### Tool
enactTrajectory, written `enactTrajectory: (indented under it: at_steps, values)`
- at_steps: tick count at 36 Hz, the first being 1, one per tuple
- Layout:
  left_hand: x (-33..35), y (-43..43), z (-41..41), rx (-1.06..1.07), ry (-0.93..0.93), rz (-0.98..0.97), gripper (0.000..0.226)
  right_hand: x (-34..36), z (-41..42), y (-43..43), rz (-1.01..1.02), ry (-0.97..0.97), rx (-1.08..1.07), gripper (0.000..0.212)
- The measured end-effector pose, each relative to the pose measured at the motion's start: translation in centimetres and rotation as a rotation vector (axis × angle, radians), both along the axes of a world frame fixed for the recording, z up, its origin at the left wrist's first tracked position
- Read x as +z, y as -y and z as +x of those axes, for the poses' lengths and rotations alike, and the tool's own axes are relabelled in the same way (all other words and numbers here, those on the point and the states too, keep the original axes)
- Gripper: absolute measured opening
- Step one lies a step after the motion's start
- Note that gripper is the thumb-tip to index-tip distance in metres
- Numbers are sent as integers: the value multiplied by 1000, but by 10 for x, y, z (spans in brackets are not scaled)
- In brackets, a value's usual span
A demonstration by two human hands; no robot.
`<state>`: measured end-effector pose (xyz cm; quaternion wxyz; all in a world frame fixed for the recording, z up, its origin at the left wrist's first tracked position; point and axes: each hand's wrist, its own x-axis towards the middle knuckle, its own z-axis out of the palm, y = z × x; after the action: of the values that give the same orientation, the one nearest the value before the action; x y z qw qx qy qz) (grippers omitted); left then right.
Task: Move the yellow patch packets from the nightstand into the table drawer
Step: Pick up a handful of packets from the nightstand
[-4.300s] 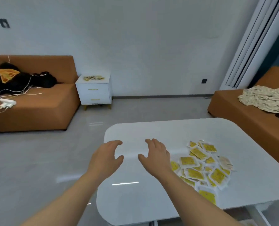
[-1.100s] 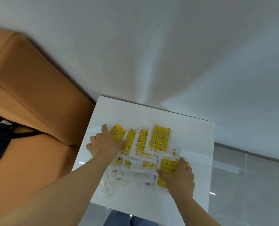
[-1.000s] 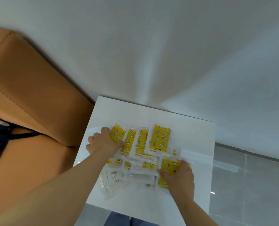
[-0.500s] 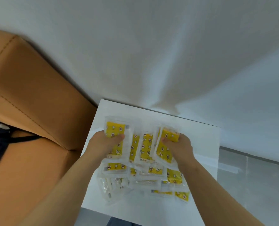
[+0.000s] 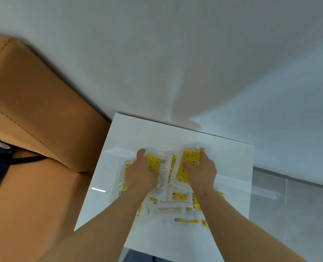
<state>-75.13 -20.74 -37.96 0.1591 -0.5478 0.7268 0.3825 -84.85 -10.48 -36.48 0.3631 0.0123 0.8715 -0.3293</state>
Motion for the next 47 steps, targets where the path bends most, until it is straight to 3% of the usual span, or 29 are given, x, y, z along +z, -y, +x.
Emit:
enactTrajectory:
  at_steps: [4, 6, 9, 12, 22, 32, 39, 47]
  values:
    - [15, 1, 1, -43, 71, 1, 33, 5, 2, -17, -43, -17, -65, 26]
    - [24, 1, 3, 12, -2, 26, 13, 10, 5, -26, -48, -22, -127, 22]
    - [41, -1, 9, 260, -183, 167, 8, 23, 11, -38, -114, -23, -226, 29]
    - [63, -3, 14, 446, -317, 328, 14, 41, 17, -45, -262, -21, -327, 35]
    - [144, -10, 45, 398, -453, 273, 18, 115, 46, -59, -517, 65, -400, 31]
    - [224, -51, 123, 507, -697, 599, 17, 194, 146, -108, -749, 0, -540, 27]
    - [259, -95, 202, 454, -744, 817, 28, 231, 250, -164, -841, -117, -743, 31]
    - [299, -169, 270, 305, -869, 855, 33, 278, 341, -252, -943, -92, -846, 20]
